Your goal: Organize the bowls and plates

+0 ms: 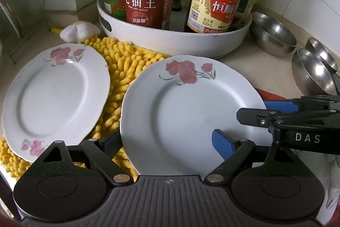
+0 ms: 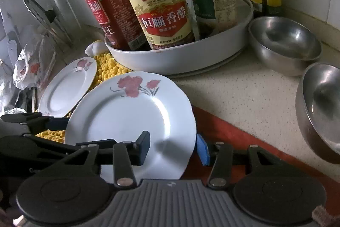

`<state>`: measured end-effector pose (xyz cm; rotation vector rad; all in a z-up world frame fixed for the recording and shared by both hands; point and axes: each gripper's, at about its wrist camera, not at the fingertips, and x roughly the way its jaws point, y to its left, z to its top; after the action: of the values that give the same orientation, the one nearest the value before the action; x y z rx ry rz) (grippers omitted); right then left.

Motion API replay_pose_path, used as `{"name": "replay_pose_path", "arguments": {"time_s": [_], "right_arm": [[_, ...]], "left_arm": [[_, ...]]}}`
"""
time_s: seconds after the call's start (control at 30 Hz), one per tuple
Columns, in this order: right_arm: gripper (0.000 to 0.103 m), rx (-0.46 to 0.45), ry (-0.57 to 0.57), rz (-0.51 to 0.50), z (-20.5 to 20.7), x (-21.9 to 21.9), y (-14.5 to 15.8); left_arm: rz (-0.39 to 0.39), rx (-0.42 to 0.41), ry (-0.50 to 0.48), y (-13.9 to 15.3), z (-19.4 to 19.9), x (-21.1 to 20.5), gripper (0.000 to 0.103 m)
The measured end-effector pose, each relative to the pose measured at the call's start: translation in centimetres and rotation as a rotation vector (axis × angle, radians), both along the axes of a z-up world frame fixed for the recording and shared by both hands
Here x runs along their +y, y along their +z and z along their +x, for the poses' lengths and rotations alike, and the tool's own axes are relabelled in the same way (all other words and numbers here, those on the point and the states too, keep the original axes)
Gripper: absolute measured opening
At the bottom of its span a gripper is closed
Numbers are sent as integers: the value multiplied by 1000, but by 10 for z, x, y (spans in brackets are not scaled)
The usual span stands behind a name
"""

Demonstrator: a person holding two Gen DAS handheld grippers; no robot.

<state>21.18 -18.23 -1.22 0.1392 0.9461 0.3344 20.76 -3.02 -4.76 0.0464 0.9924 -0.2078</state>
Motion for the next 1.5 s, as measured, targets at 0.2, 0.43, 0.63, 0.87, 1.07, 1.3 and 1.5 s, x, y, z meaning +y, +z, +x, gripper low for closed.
{"name": "replay_pose_path", "arguments": {"time_s": [0.2,0.43,0.63,0.87,1.07,1.3,1.5], "right_arm": [[42,5,-6,6,2,-1,-1],[40,-2,-15,-23,0,2,0],[37,27,-80,-1,2,0,2],[37,36,-141,-5,0,6,5],[37,15,-169,3,-3,12,11],[37,-18,-164,26,-15,5,23],[37,-45,-187,28,-34,-9,37]], "left_arm": [[-6,-11,-11,-1,-1,1,92],[-6,-17,-38,-4,-1,1,94],[-17,1,-73,-2,1,4,94],[-60,-11,-107,3,9,18,94],[-46,-35,-114,8,8,18,94],[-31,-68,-116,19,-9,7,94],[-32,-77,-144,27,-26,-13,94]]}}
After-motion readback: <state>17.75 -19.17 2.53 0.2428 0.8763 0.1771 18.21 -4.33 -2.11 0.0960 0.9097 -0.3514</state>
